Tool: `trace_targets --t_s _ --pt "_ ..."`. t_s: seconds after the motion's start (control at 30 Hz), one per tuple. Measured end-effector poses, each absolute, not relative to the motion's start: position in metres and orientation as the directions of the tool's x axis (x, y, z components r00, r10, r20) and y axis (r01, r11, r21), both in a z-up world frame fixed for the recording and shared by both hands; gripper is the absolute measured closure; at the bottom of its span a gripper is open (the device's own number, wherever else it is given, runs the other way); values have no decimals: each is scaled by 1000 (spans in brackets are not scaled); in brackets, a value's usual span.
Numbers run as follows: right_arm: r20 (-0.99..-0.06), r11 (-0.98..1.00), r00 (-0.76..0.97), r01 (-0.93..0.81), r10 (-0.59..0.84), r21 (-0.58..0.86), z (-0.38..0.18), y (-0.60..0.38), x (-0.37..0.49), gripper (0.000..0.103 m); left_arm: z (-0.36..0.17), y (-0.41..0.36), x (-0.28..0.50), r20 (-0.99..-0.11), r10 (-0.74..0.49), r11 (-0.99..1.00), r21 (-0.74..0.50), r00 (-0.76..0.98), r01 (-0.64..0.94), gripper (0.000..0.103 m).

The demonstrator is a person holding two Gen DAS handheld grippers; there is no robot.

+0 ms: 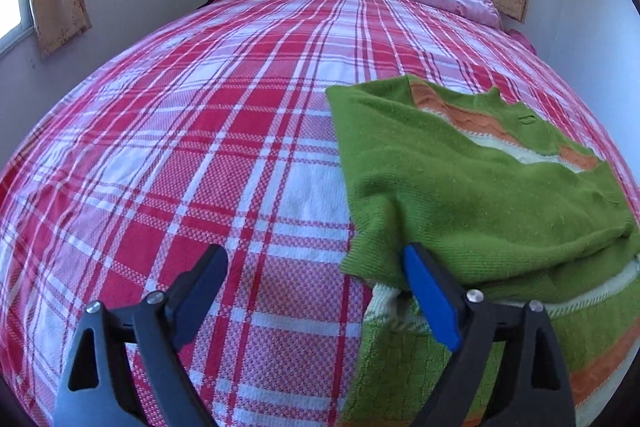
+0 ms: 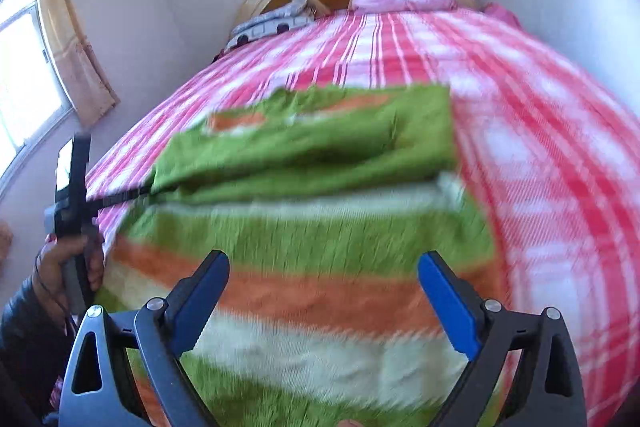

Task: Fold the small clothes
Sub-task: 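Open the left gripper to release the sleeve and withdraw, then pinch and smooth the folded sleeves with the right gripper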

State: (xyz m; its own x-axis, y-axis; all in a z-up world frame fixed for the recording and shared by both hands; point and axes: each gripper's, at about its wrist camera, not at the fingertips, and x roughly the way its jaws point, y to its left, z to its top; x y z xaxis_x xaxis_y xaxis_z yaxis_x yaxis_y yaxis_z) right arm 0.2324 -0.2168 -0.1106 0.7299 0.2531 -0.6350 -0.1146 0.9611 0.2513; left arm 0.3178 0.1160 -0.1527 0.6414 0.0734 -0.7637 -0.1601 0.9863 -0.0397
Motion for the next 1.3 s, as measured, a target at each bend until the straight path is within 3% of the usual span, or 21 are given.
trace_targets --t_s 0.1,0.2,0.4,0.5,0.53,0.87,1.07,1.3 --pt "-625 953 741 -69 248 296 -87 -233 267 13 -153 120 316 -760 53 984 -70 647 -162 11" --pt "-648 959 733 -21 207 283 -83 -239 302 29 -153 121 315 -757 42 983 -87 652 -164 10" --pt "-732 936 632 29 254 350 -119 -237 358 52 -155 123 317 -765 48 979 -90 643 -181 4" --pt "-757 941 599 19 261 339 -134 -225 365 78 -155 124 316 -763 45 978 -97 645 -182 4" --pt "-755 955 612 -3 237 297 -132 -218 362 98 -155 126 316 -762 38 977 -108 646 -184 3" --pt "-634 995 767 -81 101 60 -72 -215 330 101 -156 134 313 -755 -16 968 -175 655 -178 0" --pt "-675 998 736 13 -54 -65 -101 -239 335 103 -151 128 308 -729 -40 977 -171 683 -124 0" --pt "-701 994 711 101 -47 36 -120 -279 333 103 -151 128 310 -730 -44 978 -172 682 -121 0"
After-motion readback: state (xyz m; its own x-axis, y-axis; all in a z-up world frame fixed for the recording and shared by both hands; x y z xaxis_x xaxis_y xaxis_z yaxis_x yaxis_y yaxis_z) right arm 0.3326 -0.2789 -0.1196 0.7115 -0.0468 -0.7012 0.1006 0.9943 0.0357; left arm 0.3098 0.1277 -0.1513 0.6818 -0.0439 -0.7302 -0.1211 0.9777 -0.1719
